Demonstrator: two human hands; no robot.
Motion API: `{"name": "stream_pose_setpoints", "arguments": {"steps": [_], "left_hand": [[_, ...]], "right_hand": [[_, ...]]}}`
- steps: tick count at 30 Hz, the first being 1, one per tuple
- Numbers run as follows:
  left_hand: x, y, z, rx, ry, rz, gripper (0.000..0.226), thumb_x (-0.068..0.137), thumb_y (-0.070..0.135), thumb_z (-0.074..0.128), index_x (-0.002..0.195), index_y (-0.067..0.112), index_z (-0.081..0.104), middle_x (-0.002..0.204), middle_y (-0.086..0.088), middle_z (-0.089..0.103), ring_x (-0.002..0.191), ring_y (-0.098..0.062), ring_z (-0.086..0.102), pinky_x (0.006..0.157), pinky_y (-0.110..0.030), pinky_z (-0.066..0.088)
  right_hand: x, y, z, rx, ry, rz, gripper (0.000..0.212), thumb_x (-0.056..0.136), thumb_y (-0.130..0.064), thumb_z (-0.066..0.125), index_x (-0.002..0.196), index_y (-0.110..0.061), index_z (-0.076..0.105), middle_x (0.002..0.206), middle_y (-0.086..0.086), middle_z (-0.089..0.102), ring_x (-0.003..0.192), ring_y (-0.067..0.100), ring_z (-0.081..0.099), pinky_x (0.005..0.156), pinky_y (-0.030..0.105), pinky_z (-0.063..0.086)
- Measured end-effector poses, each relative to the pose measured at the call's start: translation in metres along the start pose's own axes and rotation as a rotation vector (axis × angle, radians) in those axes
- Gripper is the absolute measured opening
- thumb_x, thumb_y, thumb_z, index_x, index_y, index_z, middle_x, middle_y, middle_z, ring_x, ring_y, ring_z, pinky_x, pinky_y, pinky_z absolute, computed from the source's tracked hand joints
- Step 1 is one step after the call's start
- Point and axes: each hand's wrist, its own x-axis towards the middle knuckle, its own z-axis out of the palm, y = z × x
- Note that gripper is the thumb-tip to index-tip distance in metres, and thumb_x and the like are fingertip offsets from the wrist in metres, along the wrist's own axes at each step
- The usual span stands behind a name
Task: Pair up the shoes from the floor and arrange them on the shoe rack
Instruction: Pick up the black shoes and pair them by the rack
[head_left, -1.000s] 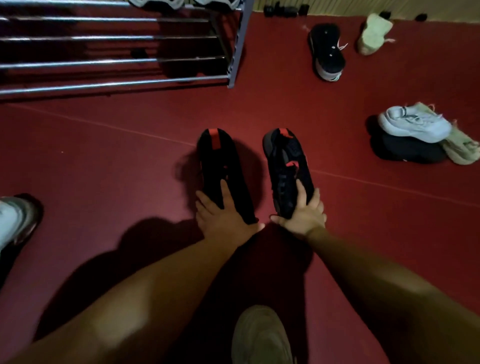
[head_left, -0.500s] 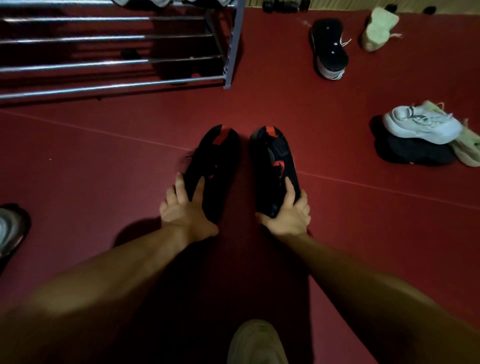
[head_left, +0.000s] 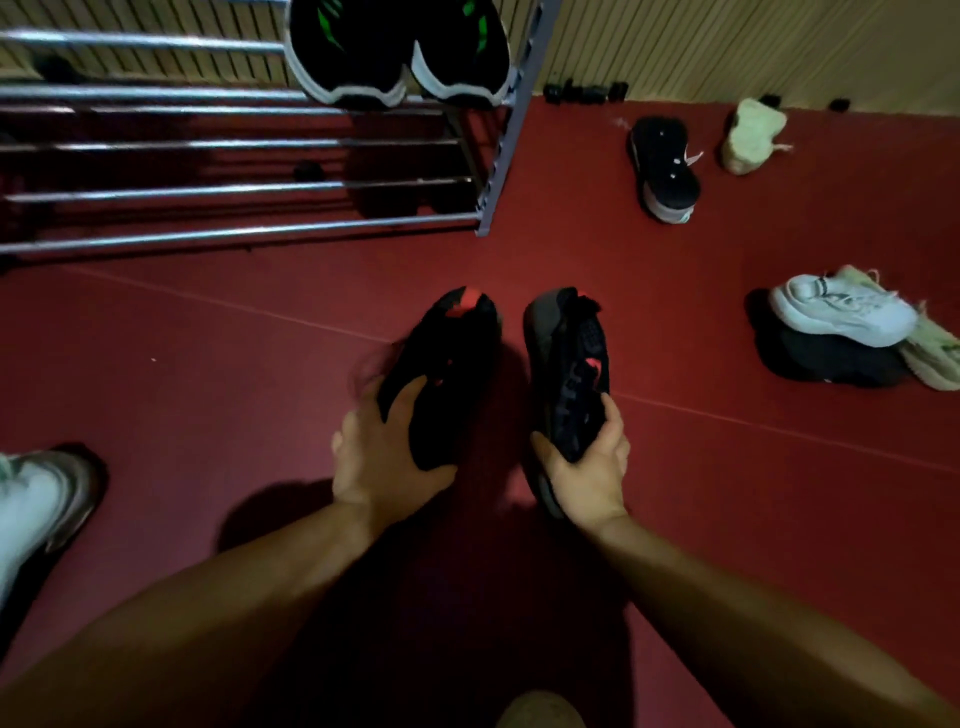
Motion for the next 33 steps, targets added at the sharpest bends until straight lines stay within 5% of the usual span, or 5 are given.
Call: {"name": "stream_pose_setpoints", "arguments": {"steps": [8, 13, 20, 26, 33], "left_hand": [[-0.011, -0.017, -0.055, -0.275, 0.367, 0.022, 0.096, 0.046, 0.065, 0.057, 0.134, 0.036, 0.031, 0.142, -0.016, 0.035, 0.124, -0.037, 0.044, 0.100, -0.050, 0.041], [-0.017, -0.030, -0.092, -0.339, 0.440, -0.011, 0.104, 0.047, 0.067, 0.057, 0.142, 0.031, 0.033, 0.150, -0.011, 0.021, 0.135, -0.033, 0.028, 0.112, -0.049, 0.026], [-0.007, -0.042, -0.135, -0.396, 0.564, -0.085, 0.104, 0.050, 0.070, 0.058, 0.144, 0.039, 0.027, 0.152, -0.007, 0.015, 0.140, -0.027, 0.021, 0.116, -0.044, 0.020], [0.024, -0.061, -0.192, -0.344, 0.643, -0.121, 0.097, 0.066, 0.047, 0.078, 0.146, 0.037, 0.025, 0.155, -0.007, 0.013, 0.142, -0.027, 0.017, 0.115, -0.040, 0.017], [0.064, -0.091, -0.245, -0.312, 0.554, -0.268, 0.096, 0.068, 0.051, 0.075, 0.147, 0.036, 0.021, 0.155, -0.011, 0.013, 0.140, -0.035, 0.020, 0.114, -0.044, 0.020]], "right_hand": [[-0.019, -0.060, 0.007, 0.086, 0.064, -0.309, 0.099, 0.069, -0.026, 0.082, 0.147, -0.018, 0.022, 0.145, 0.009, 0.028, 0.137, 0.023, 0.026, 0.115, 0.045, 0.024], [-0.034, -0.113, 0.017, 0.139, 0.092, -0.458, 0.104, 0.057, -0.056, 0.060, 0.145, -0.010, 0.030, 0.142, 0.014, 0.035, 0.134, 0.025, 0.028, 0.111, 0.045, 0.028], [-0.036, -0.174, 0.037, 0.075, 0.046, -0.558, 0.106, 0.061, -0.051, 0.075, 0.148, -0.020, 0.022, 0.148, 0.012, 0.029, 0.138, 0.027, 0.027, 0.113, 0.047, 0.026], [-0.037, -0.247, 0.066, 0.014, -0.022, -0.628, 0.107, 0.074, -0.041, 0.075, 0.151, -0.024, 0.004, 0.154, 0.011, 0.016, 0.142, 0.024, 0.014, 0.115, 0.040, 0.014], [-0.016, -0.325, 0.105, -0.145, -0.058, -0.596, 0.108, 0.075, -0.050, 0.070, 0.152, -0.024, -0.001, 0.153, 0.015, 0.018, 0.140, 0.033, 0.020, 0.113, 0.044, 0.018]]}}
